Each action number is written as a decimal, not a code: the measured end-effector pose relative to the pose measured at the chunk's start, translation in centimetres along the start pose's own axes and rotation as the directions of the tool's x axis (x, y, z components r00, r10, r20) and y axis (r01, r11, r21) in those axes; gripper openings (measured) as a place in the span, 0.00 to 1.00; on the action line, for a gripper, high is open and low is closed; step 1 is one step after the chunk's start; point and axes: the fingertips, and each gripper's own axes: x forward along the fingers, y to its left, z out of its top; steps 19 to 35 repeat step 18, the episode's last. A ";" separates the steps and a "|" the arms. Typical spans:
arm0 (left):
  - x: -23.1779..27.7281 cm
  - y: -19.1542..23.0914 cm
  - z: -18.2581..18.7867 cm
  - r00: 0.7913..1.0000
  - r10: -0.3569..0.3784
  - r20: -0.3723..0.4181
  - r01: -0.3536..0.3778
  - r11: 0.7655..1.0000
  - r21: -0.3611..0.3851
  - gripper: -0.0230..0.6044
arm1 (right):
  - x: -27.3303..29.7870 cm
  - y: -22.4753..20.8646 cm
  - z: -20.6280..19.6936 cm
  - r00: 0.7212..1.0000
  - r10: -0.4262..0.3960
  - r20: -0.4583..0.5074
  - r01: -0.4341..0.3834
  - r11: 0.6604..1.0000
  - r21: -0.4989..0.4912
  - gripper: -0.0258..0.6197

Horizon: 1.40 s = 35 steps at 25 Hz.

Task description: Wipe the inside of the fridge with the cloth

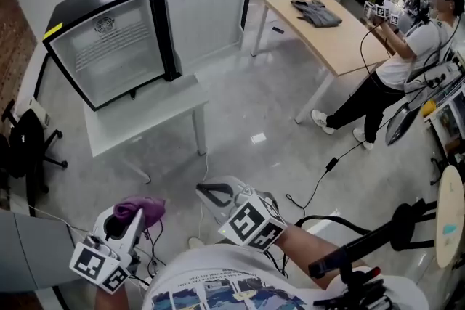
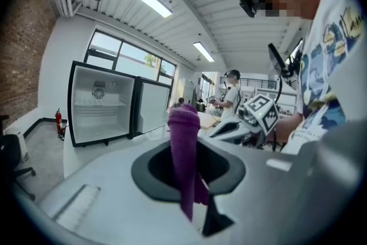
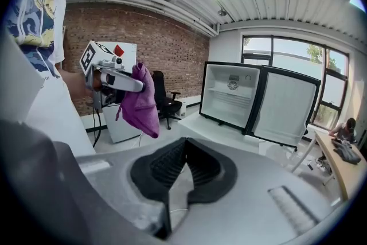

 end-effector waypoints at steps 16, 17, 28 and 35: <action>-4.1 0.4 -1.6 0.999 -0.052 0.010 0.052 0.998 -0.031 0.15 | 1.0 4.7 1.4 1.000 -0.010 -0.003 0.010 1.000 -0.003 0.04; -4.4 0.2 -1.7 0.999 -0.053 0.011 0.053 0.998 -0.031 0.15 | 0.8 5.0 1.5 1.000 -0.009 -0.003 0.009 1.000 -0.008 0.04; -4.7 0.0 -1.7 0.998 -0.054 0.012 0.054 0.998 -0.031 0.15 | 0.6 5.4 1.5 1.000 -0.008 -0.004 0.008 1.000 -0.012 0.04; -4.7 0.0 -1.7 0.998 -0.054 0.012 0.054 0.998 -0.031 0.15 | 0.6 5.4 1.5 1.000 -0.008 -0.004 0.008 1.000 -0.012 0.04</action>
